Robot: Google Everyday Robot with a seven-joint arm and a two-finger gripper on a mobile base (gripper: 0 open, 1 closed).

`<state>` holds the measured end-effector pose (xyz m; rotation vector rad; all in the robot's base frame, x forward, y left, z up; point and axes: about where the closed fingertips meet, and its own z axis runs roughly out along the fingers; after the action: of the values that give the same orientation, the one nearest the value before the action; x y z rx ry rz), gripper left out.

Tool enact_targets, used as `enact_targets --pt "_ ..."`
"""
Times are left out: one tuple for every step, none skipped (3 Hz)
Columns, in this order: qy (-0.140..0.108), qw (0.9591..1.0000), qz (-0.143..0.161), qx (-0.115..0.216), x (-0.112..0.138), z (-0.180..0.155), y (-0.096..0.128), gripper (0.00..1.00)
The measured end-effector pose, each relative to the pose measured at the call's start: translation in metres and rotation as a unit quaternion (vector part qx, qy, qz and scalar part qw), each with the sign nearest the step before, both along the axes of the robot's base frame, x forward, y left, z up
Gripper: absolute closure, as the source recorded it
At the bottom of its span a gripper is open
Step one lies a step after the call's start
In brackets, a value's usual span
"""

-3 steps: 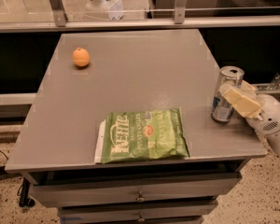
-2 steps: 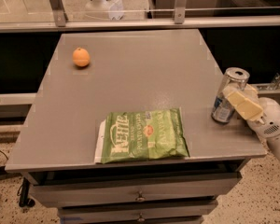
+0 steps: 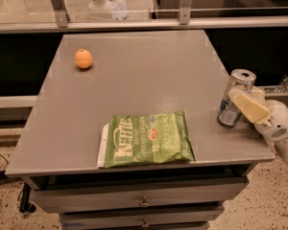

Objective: Move redbull can near green jalapeno chip bag

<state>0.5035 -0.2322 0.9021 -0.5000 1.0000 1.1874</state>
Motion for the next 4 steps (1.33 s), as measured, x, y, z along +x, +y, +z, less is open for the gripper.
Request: enact_targets --pt "0.0 1.0 0.0 0.0 0.0 0.0 0.0 0.36" --pt "-0.004 1.0 0.001 0.0 -0.003 0.0 0.0 0.13" --pt "-0.011 0.9999 0.002 0.0 -0.009 0.002 -0.001 0.0" --pt "-0.022 0.9997 0.001 -0.008 -0.019 0.006 -0.006 0.0"
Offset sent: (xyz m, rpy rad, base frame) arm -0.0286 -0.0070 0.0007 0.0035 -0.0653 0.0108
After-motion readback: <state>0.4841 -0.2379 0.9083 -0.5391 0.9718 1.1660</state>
